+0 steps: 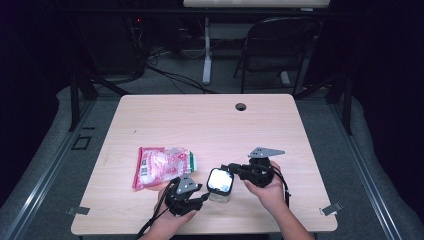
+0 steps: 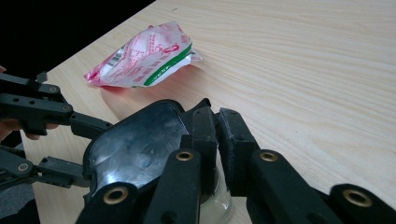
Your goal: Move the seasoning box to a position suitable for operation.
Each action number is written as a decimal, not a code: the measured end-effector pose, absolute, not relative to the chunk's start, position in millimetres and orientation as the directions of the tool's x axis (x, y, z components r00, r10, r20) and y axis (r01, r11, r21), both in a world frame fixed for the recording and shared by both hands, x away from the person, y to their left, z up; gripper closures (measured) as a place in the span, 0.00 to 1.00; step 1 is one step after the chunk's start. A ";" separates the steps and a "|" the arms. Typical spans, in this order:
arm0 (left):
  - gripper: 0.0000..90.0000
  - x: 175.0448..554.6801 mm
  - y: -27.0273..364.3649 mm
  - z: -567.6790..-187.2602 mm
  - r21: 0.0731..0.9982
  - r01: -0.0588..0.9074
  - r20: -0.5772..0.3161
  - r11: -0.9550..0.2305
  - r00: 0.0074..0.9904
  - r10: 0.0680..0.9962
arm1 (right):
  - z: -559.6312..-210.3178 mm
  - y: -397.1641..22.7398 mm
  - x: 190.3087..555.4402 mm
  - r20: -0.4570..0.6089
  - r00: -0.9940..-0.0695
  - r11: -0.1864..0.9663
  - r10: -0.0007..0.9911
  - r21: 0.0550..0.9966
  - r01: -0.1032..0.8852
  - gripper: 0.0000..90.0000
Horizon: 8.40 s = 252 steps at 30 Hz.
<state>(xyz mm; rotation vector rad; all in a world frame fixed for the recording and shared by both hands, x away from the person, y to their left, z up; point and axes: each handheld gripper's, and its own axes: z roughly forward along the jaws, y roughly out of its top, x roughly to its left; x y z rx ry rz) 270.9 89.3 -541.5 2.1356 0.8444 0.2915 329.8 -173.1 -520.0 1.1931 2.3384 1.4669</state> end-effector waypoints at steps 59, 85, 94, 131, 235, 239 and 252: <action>0.76 310.9 101.0 -530.5 0.787 0.468 -0.080 -0.402 0.723 0.686 | -523.5 -185.8 279.3 0.039 -0.681 0.384 0.731 0.802 0.458 0.69; 0.61 305.3 120.0 -520.5 0.804 0.453 -0.083 -0.386 0.728 0.680 | -549.9 -159.2 297.7 -0.033 -0.771 0.542 0.636 0.731 0.416 0.83; 0.59 308.8 125.7 -518.0 0.798 0.481 -0.120 -0.362 0.717 0.687 | -550.7 -153.2 296.2 -0.031 -0.812 0.562 0.583 0.737 0.376 0.82; 0.65 308.3 126.2 -506.0 0.779 0.480 -0.149 -0.403 0.767 0.625 | -496.2 -163.4 292.1 0.110 -0.663 0.315 0.740 0.815 0.487 0.62; 0.96 295.6 114.6 -510.4 0.724 0.451 -0.152 -0.523 0.843 0.517 | -509.9 -155.1 294.7 0.193 -0.623 0.251 0.759 0.795 0.552 0.86; 0.95 295.7 114.0 -508.8 0.731 0.443 -0.148 -0.520 0.845 0.513 | -510.2 -154.3 293.4 0.194 -0.630 0.249 0.752 0.801 0.544 0.81; 0.82 296.8 106.4 -504.3 0.746 0.435 -0.155 -0.504 0.850 0.504 | -501.3 -138.8 271.2 0.114 -0.714 0.341 0.691 0.820 0.460 0.56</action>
